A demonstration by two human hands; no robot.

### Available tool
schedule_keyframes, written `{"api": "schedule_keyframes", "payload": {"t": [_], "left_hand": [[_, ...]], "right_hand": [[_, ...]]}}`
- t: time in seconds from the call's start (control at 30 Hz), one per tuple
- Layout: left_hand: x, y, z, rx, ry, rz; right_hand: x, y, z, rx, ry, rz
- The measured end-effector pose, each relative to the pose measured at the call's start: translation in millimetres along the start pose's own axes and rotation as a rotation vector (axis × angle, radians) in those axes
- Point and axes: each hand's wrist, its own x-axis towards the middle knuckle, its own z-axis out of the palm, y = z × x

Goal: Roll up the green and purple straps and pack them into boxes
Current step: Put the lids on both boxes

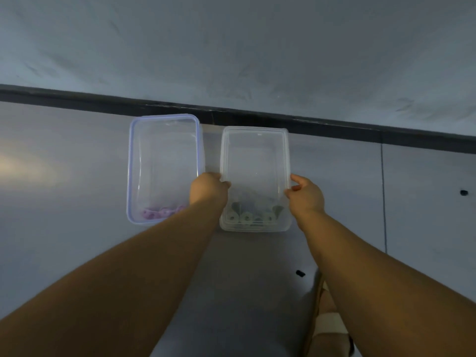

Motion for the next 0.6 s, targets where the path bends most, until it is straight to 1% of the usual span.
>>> {"api": "schedule_keyframes", "payload": {"t": [0.13,0.2,0.43,0.6], "left_hand": [[2.3,-0.8,0.2,0.04,0.001,0.023],[3.7,-1.4,0.6,0.017,0.0,0.032],[5.7,-2.1,1.7,-0.016,-0.021,0.024],[5.3,-4.4,0.6,-0.029,-0.027,0.03]], "right_hand": [[2.1,2.4,-1.2,-0.029,-0.006,-0.016],[3.2,4.3,-1.8,-0.021,-0.014,-0.016],[14.0,10.9,-4.8,0.09,-0.032,0.065],[14.3,14.1,-4.4,0.126,-0.02,0.057]]}}
